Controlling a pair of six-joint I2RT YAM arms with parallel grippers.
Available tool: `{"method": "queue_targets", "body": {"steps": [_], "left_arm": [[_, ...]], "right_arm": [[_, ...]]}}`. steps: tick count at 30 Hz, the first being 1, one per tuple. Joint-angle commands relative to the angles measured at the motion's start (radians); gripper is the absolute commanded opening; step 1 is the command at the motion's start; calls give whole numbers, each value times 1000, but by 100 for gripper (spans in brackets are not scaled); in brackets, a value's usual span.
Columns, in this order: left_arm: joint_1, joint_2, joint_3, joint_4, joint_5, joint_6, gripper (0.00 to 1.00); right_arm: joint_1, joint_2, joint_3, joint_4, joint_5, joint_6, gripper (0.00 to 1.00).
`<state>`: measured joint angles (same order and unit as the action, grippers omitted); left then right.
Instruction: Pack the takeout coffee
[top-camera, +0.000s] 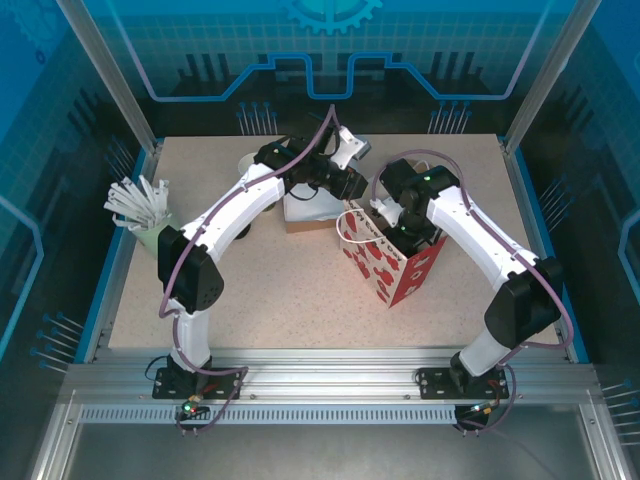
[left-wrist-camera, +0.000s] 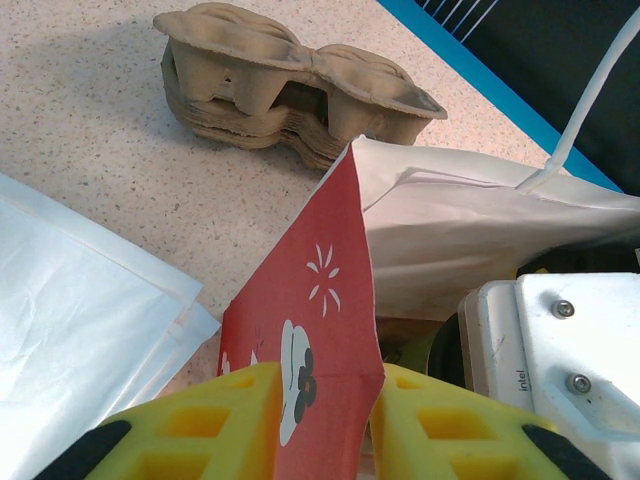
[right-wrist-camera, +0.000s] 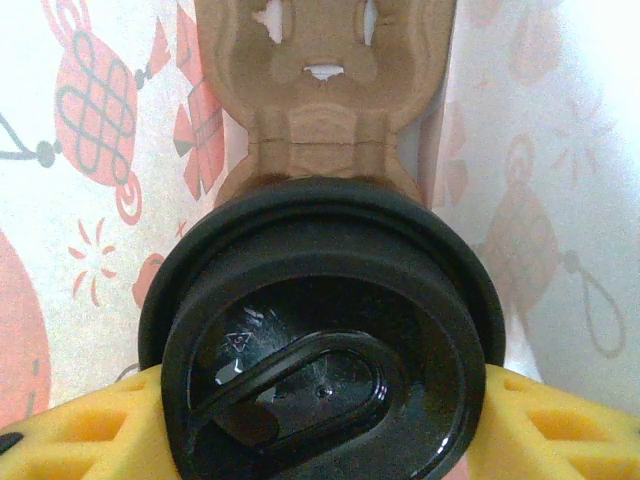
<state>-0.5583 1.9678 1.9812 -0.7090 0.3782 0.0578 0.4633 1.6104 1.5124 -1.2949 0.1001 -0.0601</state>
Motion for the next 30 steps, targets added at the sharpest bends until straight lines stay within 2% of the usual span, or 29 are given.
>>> {"method": "queue_targets", "body": {"steps": [1,30], "left_arm": [[8,-41,-15,-4,-7,-1,30],[8,-43,-16,-9,-7,4,30]], "right_arm": [[-13,3,-1,3,-4,-2,37],[-8,2,14,-17,11,-4,37]]}}
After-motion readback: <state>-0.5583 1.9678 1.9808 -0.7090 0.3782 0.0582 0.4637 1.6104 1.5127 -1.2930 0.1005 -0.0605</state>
